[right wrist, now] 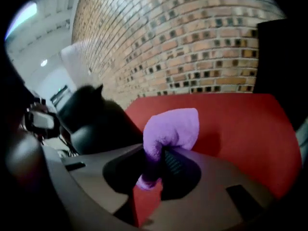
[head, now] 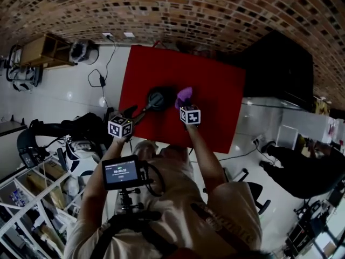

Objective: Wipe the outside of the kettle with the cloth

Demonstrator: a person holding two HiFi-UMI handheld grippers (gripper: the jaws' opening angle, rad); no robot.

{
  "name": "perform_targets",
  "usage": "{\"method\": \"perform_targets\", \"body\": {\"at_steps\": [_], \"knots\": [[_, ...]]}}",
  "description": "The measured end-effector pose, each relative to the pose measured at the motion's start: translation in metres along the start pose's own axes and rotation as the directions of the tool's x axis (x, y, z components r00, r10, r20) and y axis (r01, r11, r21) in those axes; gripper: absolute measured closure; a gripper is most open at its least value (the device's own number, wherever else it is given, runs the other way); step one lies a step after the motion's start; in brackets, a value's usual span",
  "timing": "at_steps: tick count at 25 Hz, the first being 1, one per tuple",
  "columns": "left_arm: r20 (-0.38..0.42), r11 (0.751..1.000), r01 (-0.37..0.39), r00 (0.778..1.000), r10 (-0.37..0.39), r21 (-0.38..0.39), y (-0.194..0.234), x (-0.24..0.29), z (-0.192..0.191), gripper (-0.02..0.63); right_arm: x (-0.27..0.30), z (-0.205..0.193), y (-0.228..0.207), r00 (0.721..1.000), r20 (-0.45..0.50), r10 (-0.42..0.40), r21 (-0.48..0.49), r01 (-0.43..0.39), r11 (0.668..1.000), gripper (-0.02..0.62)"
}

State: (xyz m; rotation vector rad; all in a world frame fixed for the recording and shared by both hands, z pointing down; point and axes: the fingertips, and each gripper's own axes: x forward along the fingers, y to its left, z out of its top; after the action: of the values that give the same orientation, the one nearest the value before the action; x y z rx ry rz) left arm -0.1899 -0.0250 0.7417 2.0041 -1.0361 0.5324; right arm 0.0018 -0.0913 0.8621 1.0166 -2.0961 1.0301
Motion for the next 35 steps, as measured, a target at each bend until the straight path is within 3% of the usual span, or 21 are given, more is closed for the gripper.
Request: {"method": "perform_targets", "body": {"at_steps": [2, 3, 5, 7, 9, 11, 13, 15, 17, 19, 20, 22, 23, 25, 27, 29, 31, 33, 35], "knots": [[-0.013, 1.000, 0.005, 1.000, -0.005, 0.002, -0.001, 0.002, 0.000, 0.351, -0.044, 0.028, 0.028, 0.983, 0.175, 0.061, 0.016, -0.065, 0.998, 0.500], [-0.020, 1.000, 0.011, 1.000, -0.010, 0.007, -0.002, 0.003, -0.001, 0.351, -0.060, 0.035, 0.048, 0.969, 0.218, 0.113, -0.013, -0.113, 0.993, 0.500], [-0.046, 0.999, 0.025, 0.999, -0.024, 0.027, -0.003, 0.006, -0.003, 0.351, -0.067, 0.033, 0.077, 0.952, 0.246, 0.180, -0.062, -0.170, 0.983, 0.500], [-0.081, 0.998, 0.038, 0.996, -0.034, 0.046, -0.004, 0.010, -0.005, 0.374, -0.050, 0.018, 0.082, 0.956, 0.242, 0.168, -0.060, -0.158, 0.986, 0.500], [-0.117, 0.997, 0.045, 0.992, -0.037, 0.064, -0.007, 0.015, -0.009, 0.405, -0.022, -0.015, 0.070, 0.977, 0.176, 0.122, -0.012, -0.121, 0.993, 0.502], [-0.149, 0.994, 0.047, 0.988, -0.032, 0.095, -0.013, 0.021, -0.011, 0.445, 0.012, -0.063, 0.061, 0.993, 0.028, 0.113, 0.008, -0.114, 0.993, 0.503], [-0.181, 0.992, 0.039, 0.983, -0.016, 0.124, -0.015, 0.028, -0.009, 0.446, 0.041, -0.098, 0.065, 0.980, -0.091, 0.176, 0.033, -0.174, 0.984, 0.502], [-0.207, 0.990, 0.034, 0.978, -0.005, 0.138, -0.014, 0.031, -0.010, 0.446, 0.046, -0.102, 0.072, 0.967, -0.128, 0.219, 0.048, -0.214, 0.976, 0.500], [-0.223, 0.989, 0.034, 0.975, -0.001, 0.143, -0.013, 0.031, -0.013, 0.447, 0.027, -0.084, 0.069, 0.983, -0.065, 0.173, 0.025, -0.172, 0.985, 0.499], [-0.229, 0.989, 0.038, 0.974, -0.004, 0.145, -0.014, 0.030, -0.015, 0.446, -0.016, -0.047, 0.063, 0.990, 0.099, 0.101, -0.027, -0.099, 0.995, 0.499], [-0.230, 0.988, 0.042, 0.973, -0.008, 0.146, -0.016, 0.031, -0.015, 0.446, -0.042, -0.024, 0.068, 0.977, 0.188, 0.097, -0.082, -0.083, 0.993, 0.498], [-0.232, 0.987, 0.052, 0.973, -0.016, 0.151, -0.016, 0.031, -0.012, 0.447, -0.077, 0.012, 0.102, 0.939, 0.290, 0.186, -0.250, -0.113, 0.962, 0.497], [-0.232, 0.987, 0.056, 0.973, -0.019, 0.153, -0.015, 0.031, -0.011, 0.447, -0.081, 0.017, 0.125, 0.924, 0.289, 0.252, -0.340, -0.147, 0.929, 0.497], [-0.234, 0.986, 0.061, 0.972, -0.024, 0.156, -0.013, 0.030, -0.011, 0.448, -0.071, 0.009, 0.160, 0.907, 0.227, 0.354, -0.469, -0.217, 0.856, 0.497], [-0.247, 0.984, 0.065, 0.969, -0.023, 0.165, -0.015, 0.031, -0.011, 0.449, -0.054, -0.008, 0.169, 0.905, 0.170, 0.389, -0.504, -0.259, 0.824, 0.499], [-0.280, 0.977, 0.073, 0.960, -0.014, 0.200, -0.018, 0.033, -0.012, 0.455, -0.040, -0.023, 0.162, 0.909, 0.140, 0.392, -0.484, -0.283, 0.828, 0.500], [-0.320, 0.965, 0.084, 0.947, 0.000, 0.248, -0.019, 0.035, -0.013, 0.462, -0.022, -0.043, 0.145, 0.930, 0.096, 0.354, -0.450, -0.277, 0.849, 0.500], [-0.348, 0.956, 0.093, 0.937, 0.010, 0.278, -0.019, 0.036, -0.014, 0.468, 0.006, -0.068, 0.109, 0.973, 0.021, 0.229, -0.379, -0.204, 0.902, 0.500], [-0.359, 0.953, 0.099, 0.933, 0.011, 0.286, -0.019, 0.037, -0.014, 0.468, 0.025, -0.083, 0.056, 0.999, -0.033, 0.040, -0.251, -0.047, 0.967, 0.500]]}}
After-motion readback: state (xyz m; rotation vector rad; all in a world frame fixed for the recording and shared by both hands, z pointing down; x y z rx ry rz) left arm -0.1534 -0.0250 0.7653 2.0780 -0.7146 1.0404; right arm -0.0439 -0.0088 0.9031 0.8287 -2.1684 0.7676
